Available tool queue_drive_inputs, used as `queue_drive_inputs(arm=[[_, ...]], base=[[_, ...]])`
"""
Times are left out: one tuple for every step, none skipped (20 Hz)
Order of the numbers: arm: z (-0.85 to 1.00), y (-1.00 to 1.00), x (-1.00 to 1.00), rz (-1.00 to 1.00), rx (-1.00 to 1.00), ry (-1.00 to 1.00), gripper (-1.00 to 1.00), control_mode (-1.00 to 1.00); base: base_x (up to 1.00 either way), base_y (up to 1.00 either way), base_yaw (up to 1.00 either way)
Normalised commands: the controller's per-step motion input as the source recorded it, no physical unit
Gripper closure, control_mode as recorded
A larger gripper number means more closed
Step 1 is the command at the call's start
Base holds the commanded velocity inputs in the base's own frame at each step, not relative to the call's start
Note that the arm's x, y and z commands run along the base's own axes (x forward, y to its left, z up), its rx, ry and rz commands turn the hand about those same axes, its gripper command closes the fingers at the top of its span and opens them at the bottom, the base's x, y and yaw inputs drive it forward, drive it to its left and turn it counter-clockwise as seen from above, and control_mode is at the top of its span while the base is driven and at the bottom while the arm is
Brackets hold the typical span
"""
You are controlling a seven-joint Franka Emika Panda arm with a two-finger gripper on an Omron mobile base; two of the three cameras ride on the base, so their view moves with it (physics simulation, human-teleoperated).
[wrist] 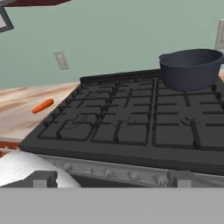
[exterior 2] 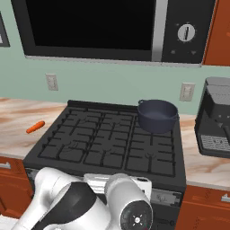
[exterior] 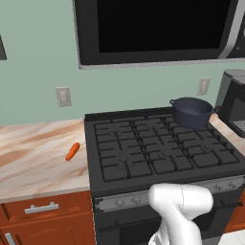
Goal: Turn on the burner for the pot on the stove. Wait thirty seconds for the pot to heat up. Then add the carrot to the pot.
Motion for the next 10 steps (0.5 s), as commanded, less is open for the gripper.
queue_drive_inputs(arm=[[-0.44, -0.29, -0.22, 0.00, 0.01, -0.17, -1.00, -1.00], [-0.46, -0.27, -0.20, 0.00, 0.01, -0.16, -1.00, -1.00], [-0.49, -0.26, -0.21, 0.00, 0.01, -0.16, -1.00, -1.00], [-0.50, -0.21, -0.21, 0.00, 0.01, -0.15, -1.00, -1.00], [-0.53, -0.16, -0.21, 0.00, 0.01, -0.16, -1.00, -1.00], [-0.56, -0.14, -0.23, 0.00, 0.02, -0.15, -1.00, -1.00], [-0.55, -0.13, -0.21, 0.00, 0.02, -0.16, -1.00, -1.00], [-0.53, -0.11, -0.19, 0.00, 0.02, -0.17, -1.00, -1.00], [-0.52, -0.09, -0.14, 0.00, 0.02, -0.17, -1.00, -1.00], [-0.49, -0.06, -0.12, 0.00, 0.01, -0.18, -1.00, -1.00]], base=[[0.00, 0.00, 0.00], [0.00, 0.00, 0.00], [0.00, 0.00, 0.00], [0.00, 0.00, 0.00], [0.00, 0.00, 0.00], [0.00, 0.00, 0.00], [0.00, 0.00, 0.00], [0.00, 0.00, 0.00], [0.00, 0.00, 0.00], [0.00, 0.00, 0.00]])
